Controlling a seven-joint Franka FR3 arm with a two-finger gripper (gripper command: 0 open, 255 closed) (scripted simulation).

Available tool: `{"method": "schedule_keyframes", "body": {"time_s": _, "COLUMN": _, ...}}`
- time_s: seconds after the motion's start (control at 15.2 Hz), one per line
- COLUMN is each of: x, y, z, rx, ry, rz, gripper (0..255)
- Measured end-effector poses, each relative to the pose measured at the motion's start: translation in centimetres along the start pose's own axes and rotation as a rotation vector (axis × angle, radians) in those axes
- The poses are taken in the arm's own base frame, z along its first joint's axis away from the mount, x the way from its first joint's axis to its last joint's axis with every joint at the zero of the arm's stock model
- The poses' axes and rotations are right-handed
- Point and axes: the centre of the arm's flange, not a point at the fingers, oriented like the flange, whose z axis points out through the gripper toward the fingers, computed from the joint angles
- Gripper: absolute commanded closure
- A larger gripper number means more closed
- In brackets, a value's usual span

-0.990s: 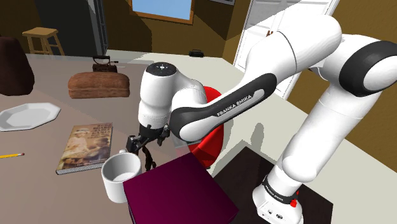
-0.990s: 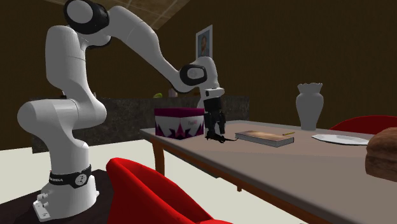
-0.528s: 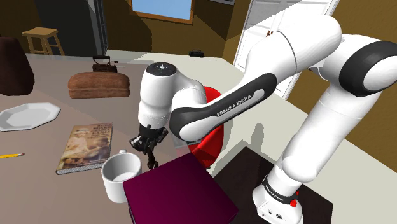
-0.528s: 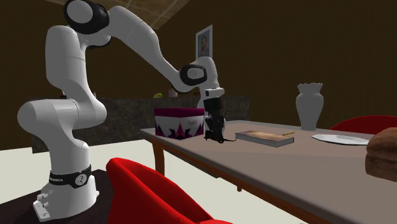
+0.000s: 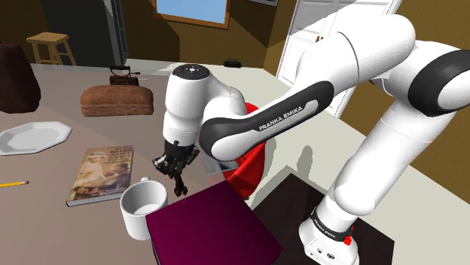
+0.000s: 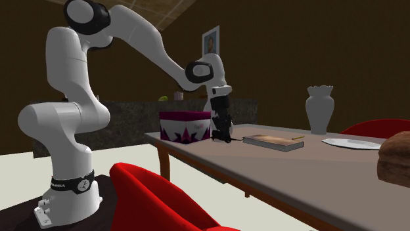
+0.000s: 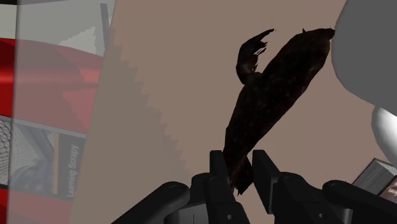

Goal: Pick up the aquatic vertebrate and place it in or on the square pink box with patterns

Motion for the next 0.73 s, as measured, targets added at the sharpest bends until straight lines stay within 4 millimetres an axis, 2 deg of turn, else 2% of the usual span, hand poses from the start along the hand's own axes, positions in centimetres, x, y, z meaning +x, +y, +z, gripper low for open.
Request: {"method": "schedule_keyframes", "body": {"time_s": 0.73, "x": 1.3, "y": 0.1, "z": -5.8, "rx": 0.000, "ry": 0.000, "rz": 0.000, "gripper": 255}}
